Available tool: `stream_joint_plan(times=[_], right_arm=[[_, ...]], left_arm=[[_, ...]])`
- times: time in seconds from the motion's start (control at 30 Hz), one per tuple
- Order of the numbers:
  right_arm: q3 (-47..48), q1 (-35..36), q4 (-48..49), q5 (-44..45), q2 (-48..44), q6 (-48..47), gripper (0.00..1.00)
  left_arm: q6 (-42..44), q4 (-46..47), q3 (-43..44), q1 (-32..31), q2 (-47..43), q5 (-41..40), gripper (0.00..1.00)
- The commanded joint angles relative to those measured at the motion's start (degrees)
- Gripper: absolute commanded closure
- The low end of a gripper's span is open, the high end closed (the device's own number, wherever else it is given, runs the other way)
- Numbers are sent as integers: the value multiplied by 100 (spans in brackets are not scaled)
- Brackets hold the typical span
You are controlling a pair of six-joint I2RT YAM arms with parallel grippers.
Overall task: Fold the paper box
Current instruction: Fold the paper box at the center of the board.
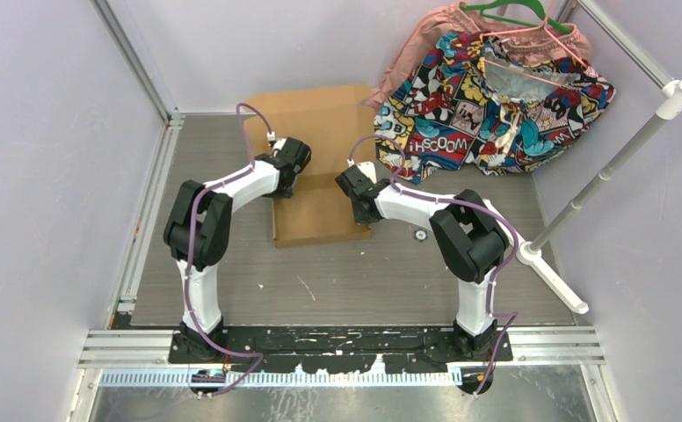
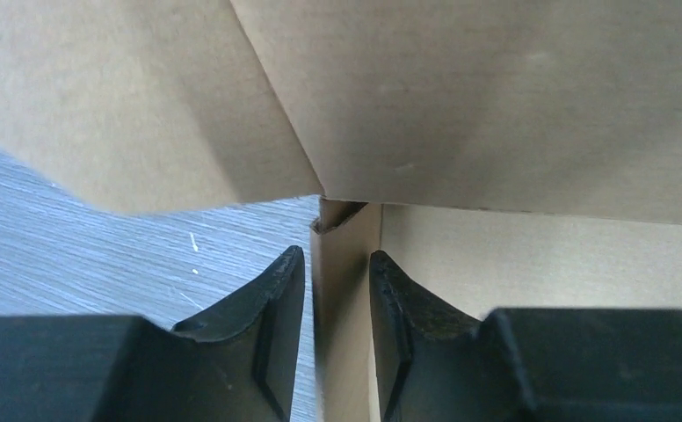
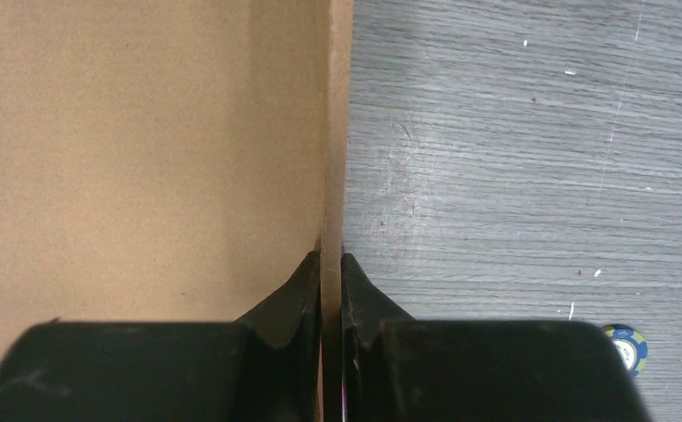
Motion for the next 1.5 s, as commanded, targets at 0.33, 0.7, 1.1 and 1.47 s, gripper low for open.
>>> stream_joint_plan(times=[0.33, 0.7, 1.1, 1.47], right_arm=[[62, -37, -223, 48, -176, -166, 69], [135, -44, -267, 47, -141, -178, 69], [167, -38, -331, -18, -165, -151, 69], [52, -41, -301, -18, -167, -124, 69]], left_arm=[[177, -606, -115, 159, -978, 687, 65], [-175, -1068, -1010, 10, -1886, 1412, 66], [-585, -664, -1746, -445, -2138, 1423, 67], [-680, -769, -1649, -590, -1621, 555, 76]])
